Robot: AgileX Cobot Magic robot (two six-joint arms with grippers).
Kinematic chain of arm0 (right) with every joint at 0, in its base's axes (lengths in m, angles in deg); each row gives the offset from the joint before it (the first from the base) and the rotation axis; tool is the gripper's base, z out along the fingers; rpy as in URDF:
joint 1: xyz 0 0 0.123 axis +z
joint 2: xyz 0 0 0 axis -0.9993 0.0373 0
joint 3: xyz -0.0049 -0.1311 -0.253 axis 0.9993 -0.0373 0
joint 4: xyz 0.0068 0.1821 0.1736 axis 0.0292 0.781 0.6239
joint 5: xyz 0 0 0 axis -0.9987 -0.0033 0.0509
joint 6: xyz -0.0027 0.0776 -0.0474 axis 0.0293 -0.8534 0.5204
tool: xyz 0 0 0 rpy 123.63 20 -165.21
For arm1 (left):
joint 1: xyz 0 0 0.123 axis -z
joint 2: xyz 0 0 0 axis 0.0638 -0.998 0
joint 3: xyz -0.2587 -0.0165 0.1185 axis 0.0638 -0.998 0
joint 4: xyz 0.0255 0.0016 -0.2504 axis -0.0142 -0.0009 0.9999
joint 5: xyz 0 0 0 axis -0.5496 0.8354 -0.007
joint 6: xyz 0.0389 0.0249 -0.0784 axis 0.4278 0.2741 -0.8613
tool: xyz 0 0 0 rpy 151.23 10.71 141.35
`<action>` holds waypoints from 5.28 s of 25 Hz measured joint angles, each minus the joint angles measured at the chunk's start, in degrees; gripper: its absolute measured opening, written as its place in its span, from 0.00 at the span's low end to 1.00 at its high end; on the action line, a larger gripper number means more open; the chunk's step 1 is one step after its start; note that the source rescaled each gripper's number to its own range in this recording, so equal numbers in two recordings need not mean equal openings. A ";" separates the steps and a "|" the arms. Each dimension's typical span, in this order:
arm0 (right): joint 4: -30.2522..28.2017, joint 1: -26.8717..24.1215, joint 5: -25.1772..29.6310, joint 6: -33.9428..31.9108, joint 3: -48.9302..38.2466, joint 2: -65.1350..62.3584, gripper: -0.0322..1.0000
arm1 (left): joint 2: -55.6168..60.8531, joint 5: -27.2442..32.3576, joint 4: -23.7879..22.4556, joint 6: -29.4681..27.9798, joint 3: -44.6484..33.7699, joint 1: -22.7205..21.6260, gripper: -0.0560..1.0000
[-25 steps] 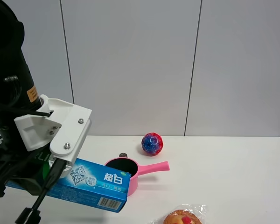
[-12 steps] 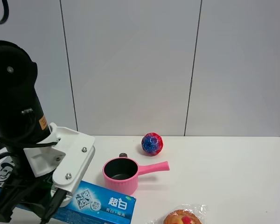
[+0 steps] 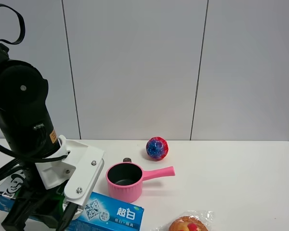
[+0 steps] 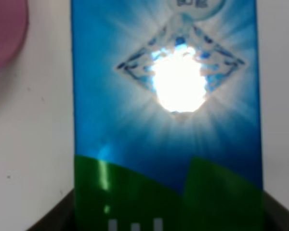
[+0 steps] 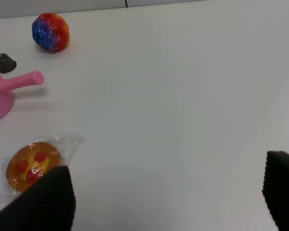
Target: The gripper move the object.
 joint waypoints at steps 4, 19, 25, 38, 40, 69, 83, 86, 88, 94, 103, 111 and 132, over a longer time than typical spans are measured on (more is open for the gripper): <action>0.00 0.00 0.00 0.00 0.00 0.00 1.00 | 0.00 -1.98 1.18 0.00 0.00 0.00 0.06; 0.00 0.00 0.00 0.00 0.00 0.00 1.00 | -5.59 -7.84 5.76 0.00 0.00 0.00 0.06; 0.00 0.00 0.00 0.00 0.00 0.00 1.00 | -6.18 -9.95 6.43 0.06 0.00 0.00 0.06; 0.00 0.00 0.00 0.00 0.00 0.00 1.00 | -8.53 -11.99 7.47 -0.08 0.00 0.06 0.06; 0.00 0.00 0.00 0.00 0.00 0.00 1.00 | -8.73 -12.41 7.47 -0.68 0.00 0.06 0.06; 0.00 0.00 0.00 0.00 0.00 0.00 1.00 | -8.73 -15.61 7.47 -8.32 -0.30 0.06 0.82; 0.00 0.00 0.00 0.00 0.00 0.00 1.00 | -2.09 -4.50 6.21 -16.43 0.23 0.06 1.00; 0.00 0.00 0.00 0.00 0.00 0.00 1.00 | 1.94 -0.26 6.00 -19.60 3.10 0.06 1.00; 0.00 0.00 0.00 0.00 0.00 0.00 1.00 | 3.68 1.04 5.93 -20.84 4.88 0.06 1.00; 0.00 0.00 0.00 0.00 0.00 0.00 1.00 | 12.77 9.54 5.87 -27.47 20.92 0.11 1.00; 0.00 0.00 0.00 0.00 0.00 0.00 1.00 | 14.67 6.57 6.32 -35.41 39.82 0.23 1.00; 0.00 0.00 0.00 0.00 0.00 0.00 1.00 | 15.48 9.78 -10.06 -48.63 43.07 0.35 1.00; 0.00 0.00 0.00 0.00 0.00 0.00 1.00 | 70.86 31.79 -13.74 -56.49 14.80 -30.07 1.00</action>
